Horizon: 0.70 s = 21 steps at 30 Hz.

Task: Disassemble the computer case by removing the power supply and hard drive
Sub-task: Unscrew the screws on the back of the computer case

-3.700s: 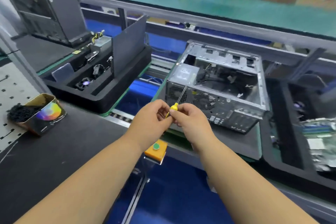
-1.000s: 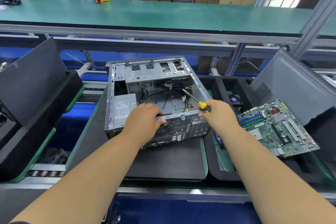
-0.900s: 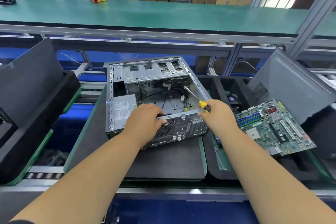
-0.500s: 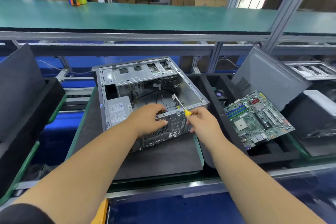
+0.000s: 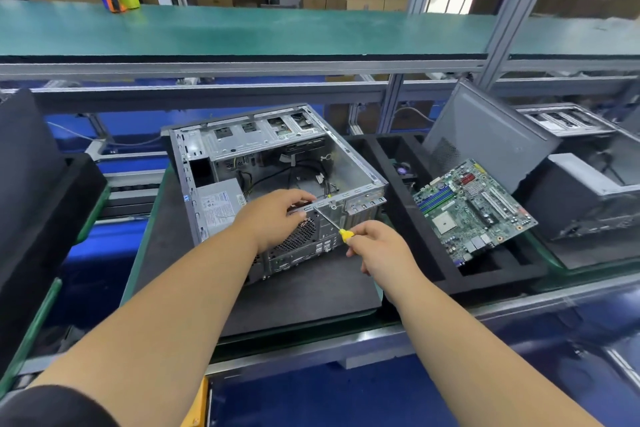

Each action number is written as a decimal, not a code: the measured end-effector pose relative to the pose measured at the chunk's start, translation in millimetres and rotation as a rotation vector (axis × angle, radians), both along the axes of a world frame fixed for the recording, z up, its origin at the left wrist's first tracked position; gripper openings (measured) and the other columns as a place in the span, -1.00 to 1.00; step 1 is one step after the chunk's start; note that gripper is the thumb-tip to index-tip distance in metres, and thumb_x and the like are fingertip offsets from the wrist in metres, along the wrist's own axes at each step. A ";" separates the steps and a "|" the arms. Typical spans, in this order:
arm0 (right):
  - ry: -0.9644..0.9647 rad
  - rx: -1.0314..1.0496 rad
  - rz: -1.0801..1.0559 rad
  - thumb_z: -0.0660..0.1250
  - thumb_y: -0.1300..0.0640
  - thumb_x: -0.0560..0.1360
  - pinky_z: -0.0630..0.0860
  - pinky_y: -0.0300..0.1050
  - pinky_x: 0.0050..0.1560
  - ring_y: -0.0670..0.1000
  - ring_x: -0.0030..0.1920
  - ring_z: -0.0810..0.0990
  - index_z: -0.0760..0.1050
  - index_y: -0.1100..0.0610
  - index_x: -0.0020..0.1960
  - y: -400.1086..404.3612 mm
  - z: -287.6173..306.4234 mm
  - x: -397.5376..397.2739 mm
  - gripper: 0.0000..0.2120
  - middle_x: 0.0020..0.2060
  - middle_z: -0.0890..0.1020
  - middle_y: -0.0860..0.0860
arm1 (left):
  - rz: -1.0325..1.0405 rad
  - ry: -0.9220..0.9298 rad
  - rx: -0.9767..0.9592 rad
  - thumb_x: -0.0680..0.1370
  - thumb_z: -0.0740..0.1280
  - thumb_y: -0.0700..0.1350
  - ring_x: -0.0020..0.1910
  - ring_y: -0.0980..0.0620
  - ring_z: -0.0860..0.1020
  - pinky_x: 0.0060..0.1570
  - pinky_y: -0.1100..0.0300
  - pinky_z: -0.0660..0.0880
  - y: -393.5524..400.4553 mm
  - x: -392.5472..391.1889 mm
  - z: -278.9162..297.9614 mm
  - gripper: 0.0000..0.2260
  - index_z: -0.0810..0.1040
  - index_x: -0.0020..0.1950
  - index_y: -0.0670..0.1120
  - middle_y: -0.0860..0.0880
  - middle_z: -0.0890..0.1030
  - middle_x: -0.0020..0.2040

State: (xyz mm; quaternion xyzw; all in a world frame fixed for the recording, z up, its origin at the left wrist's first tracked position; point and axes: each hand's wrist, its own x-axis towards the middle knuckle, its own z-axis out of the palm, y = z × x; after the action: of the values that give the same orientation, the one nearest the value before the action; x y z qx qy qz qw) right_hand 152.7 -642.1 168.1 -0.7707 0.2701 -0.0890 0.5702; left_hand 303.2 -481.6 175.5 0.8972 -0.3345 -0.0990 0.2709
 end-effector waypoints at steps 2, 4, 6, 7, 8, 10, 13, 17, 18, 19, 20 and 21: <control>0.007 -0.008 -0.003 0.36 0.12 0.51 0.37 -0.15 -0.33 -0.07 -0.51 0.40 0.55 0.07 -0.15 1.3 0.3 -0.5 -0.93 -0.40 0.63 -0.09 | -0.006 -0.021 0.008 0.61 0.23 0.03 0.24 0.12 0.50 0.13 0.12 0.45 0.2 0.6 -1.1 -0.70 0.45 0.31 0.32 0.22 0.52 0.30; 0.012 -0.015 0.000 0.35 0.11 0.52 0.37 -0.15 -0.34 -0.08 -0.51 0.40 0.55 0.07 -0.14 1.6 0.8 -1.4 -0.93 -0.40 0.63 -0.10 | -0.013 -0.041 0.022 0.61 0.22 0.04 0.24 0.11 0.49 0.07 0.14 0.43 0.1 1.6 -2.5 -0.70 0.44 0.31 0.33 0.22 0.51 0.31; 0.014 -0.013 -0.001 0.35 0.11 0.52 0.38 -0.15 -0.33 -0.08 -0.51 0.40 0.55 0.06 -0.14 1.0 0.8 -2.5 -0.93 -0.40 0.63 -0.09 | -0.015 -0.053 0.030 0.61 0.21 0.04 0.23 0.11 0.49 0.03 0.14 0.42 -0.5 2.3 -3.8 -0.70 0.44 0.31 0.34 0.22 0.50 0.30; 0.018 -0.015 -0.003 0.35 0.11 0.51 0.39 -0.14 -0.31 -0.08 -0.49 0.41 0.55 0.06 -0.14 0.6 0.7 -3.4 -0.93 -0.39 0.64 -0.09 | -0.013 -0.056 0.028 0.61 0.21 0.04 0.22 0.11 0.49 0.01 0.15 0.41 -0.7 2.7 -4.4 -0.70 0.44 0.30 0.35 0.22 0.50 0.30; 0.024 -0.020 -0.006 0.35 0.10 0.51 0.40 -0.12 -0.28 -0.06 -0.46 0.42 0.56 0.06 -0.14 0.2 0.2 -4.3 -0.93 -0.38 0.64 -0.08 | -0.010 -0.057 0.024 0.61 0.22 0.03 0.22 0.11 0.49 0.01 0.15 0.41 -0.9 3.2 -5.2 -0.70 0.44 0.30 0.35 0.22 0.50 0.29; 0.040 -0.032 -0.009 0.36 0.09 0.50 0.43 -0.08 -0.23 -0.04 -0.41 0.44 0.56 0.05 -0.14 -0.6 -1.2 -6.2 -0.94 -0.38 0.65 -0.08 | -0.009 -0.057 0.021 0.62 0.22 0.02 0.21 0.12 0.48 0.03 0.16 0.41 -0.7 3.9 -6.8 -0.70 0.45 0.29 0.35 0.22 0.50 0.29; 0.059 -0.033 -0.009 0.35 0.07 0.50 0.44 -0.06 -0.20 -0.04 -0.38 0.45 0.56 0.04 -0.15 -1.3 -3.3 -8.3 -0.93 -0.38 0.66 -0.10 | -0.013 -0.059 0.022 0.62 0.22 0.01 0.21 0.12 0.48 0.06 0.15 0.42 -0.9 4.6 -8.5 -0.70 0.45 0.29 0.35 0.21 0.49 0.29; 0.056 -0.020 -0.013 0.35 0.08 0.50 0.43 -0.09 -0.21 -0.03 -0.38 0.46 0.56 0.03 -0.15 0.2 -2.7 -7.7 -0.93 -0.36 0.66 -0.09 | -0.013 -0.065 0.019 0.61 0.22 0.02 0.20 0.12 0.48 0.08 0.14 0.44 -0.7 5.5 -8.9 -0.70 0.45 0.29 0.35 0.21 0.49 0.28; 0.056 -0.018 -0.016 0.35 0.08 0.50 0.42 -0.09 -0.22 -0.03 -0.37 0.46 0.56 0.03 -0.15 0.6 -2.4 -7.4 -0.93 -0.36 0.66 -0.09 | -0.015 -0.065 0.018 0.61 0.23 0.02 0.20 0.12 0.48 0.09 0.13 0.44 -0.6 5.6 -9.0 -0.70 0.44 0.28 0.35 0.21 0.49 0.28; 0.056 -0.014 -0.020 0.35 0.08 0.50 0.42 -0.09 -0.22 -0.02 -0.37 0.46 0.56 0.03 -0.15 1.0 -2.0 -7.2 -0.93 -0.36 0.66 -0.09 | -0.016 -0.065 0.018 0.61 0.23 0.02 0.20 0.13 0.48 0.09 0.13 0.44 -0.6 5.7 -9.0 -0.70 0.44 0.28 0.35 0.22 0.49 0.28; 0.057 -0.008 -0.024 0.34 0.09 0.50 0.41 -0.09 -0.23 -0.01 -0.37 0.45 0.56 0.03 -0.15 1.2 -1.9 -6.9 -0.93 -0.36 0.66 -0.08 | -0.016 -0.064 0.017 0.61 0.23 0.02 0.20 0.13 0.48 0.10 0.13 0.44 -0.6 5.6 -9.0 -0.70 0.44 0.28 0.35 0.22 0.49 0.28; 0.059 -0.002 -0.027 0.34 0.09 0.50 0.41 -0.10 -0.24 -0.02 -0.38 0.45 0.56 0.04 -0.15 1.5 -1.9 -6.6 -0.93 -0.36 0.66 -0.08 | -0.015 -0.065 0.018 0.61 0.23 0.02 0.20 0.13 0.48 0.11 0.12 0.45 -0.8 5.6 -8.9 -0.70 0.44 0.28 0.36 0.22 0.49 0.28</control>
State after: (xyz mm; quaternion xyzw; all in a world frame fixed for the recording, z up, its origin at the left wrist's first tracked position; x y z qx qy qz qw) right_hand 146.0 -640.6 166.2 -0.7700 0.2972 -0.0742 0.5597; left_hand 308.8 -482.4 166.6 0.8999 -0.3487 -0.0750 0.2510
